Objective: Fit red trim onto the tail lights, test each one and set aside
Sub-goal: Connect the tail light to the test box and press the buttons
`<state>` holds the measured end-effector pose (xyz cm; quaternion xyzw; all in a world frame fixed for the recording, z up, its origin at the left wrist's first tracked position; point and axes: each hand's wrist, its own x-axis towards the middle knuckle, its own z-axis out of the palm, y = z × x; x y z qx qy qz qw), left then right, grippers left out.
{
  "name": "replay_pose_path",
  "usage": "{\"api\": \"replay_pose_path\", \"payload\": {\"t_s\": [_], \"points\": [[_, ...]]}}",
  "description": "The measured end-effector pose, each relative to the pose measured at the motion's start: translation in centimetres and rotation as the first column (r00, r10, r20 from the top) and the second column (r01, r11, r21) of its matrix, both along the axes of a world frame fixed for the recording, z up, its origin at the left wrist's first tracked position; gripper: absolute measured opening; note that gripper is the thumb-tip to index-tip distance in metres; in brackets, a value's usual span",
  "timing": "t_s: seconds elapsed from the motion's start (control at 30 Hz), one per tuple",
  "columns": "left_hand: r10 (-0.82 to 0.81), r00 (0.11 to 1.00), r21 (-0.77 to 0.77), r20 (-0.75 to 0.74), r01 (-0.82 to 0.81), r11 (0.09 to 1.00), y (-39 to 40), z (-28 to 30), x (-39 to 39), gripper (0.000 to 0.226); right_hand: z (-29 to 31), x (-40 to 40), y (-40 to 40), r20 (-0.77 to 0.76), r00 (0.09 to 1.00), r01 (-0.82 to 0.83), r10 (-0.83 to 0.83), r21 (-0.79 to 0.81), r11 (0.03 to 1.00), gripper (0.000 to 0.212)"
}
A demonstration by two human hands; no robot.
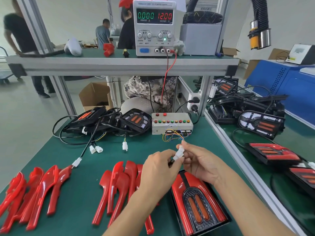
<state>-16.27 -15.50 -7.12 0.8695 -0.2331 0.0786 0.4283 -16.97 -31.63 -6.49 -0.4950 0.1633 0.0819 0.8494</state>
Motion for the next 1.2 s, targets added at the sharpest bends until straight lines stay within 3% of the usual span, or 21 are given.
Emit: {"api": "replay_pose_path", "payload": {"t_s": [0.67, 1.2], "points": [[0.028, 1.0, -0.079, 0.0, -0.028, 0.996, -1.2, -1.1, -0.1, 0.023, -0.6, -0.1, -0.8, 0.129, 0.991, 0.046, -0.045, -0.006, 0.999, 0.022], [0.025, 1.0, 0.05, 0.014, -0.026, 0.998, -1.0, -0.5, 0.3, 0.027, -0.9, -0.5, -1.1, 0.18, 0.983, 0.051, -0.029, -0.118, 0.992, 0.024]]}}
